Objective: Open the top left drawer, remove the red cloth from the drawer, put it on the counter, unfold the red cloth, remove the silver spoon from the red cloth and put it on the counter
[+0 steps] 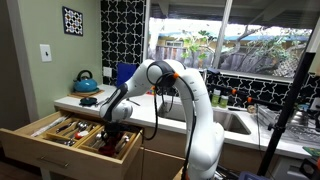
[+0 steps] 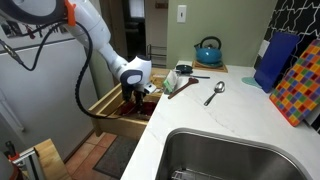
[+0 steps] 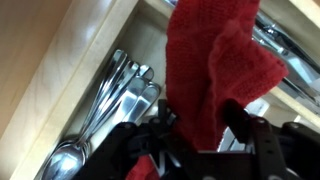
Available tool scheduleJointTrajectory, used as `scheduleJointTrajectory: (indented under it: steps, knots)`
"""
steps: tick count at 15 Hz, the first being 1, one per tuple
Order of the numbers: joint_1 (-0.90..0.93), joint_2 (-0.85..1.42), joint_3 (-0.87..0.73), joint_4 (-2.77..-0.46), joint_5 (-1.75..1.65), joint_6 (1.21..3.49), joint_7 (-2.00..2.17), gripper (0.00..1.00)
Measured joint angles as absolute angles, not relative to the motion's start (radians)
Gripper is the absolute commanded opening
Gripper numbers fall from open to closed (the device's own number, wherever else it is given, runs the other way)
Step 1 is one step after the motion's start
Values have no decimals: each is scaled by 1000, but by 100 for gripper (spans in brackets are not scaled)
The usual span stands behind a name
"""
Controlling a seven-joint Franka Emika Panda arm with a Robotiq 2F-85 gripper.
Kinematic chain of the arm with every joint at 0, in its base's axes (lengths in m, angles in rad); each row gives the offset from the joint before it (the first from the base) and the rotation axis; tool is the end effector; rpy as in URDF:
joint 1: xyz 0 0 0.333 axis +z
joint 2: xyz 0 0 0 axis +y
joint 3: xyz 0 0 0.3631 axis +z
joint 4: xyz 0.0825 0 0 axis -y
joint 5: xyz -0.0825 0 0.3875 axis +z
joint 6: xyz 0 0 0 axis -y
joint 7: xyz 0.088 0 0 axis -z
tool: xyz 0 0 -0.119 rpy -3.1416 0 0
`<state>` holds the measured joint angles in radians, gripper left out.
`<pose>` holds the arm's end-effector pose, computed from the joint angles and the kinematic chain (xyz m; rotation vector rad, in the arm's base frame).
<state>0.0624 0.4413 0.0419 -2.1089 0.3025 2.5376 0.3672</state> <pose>0.5975 0.0605 0.2304 -2.8626 0.7579 0.0853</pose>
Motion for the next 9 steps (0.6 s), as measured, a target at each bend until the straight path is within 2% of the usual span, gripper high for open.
scheduleJointTrajectory:
  steps: [4, 9]
  knots:
    - [67, 441, 39, -2099, 302, 2538, 386, 1]
    - [82, 433, 29, -2095, 296, 2541, 444, 2]
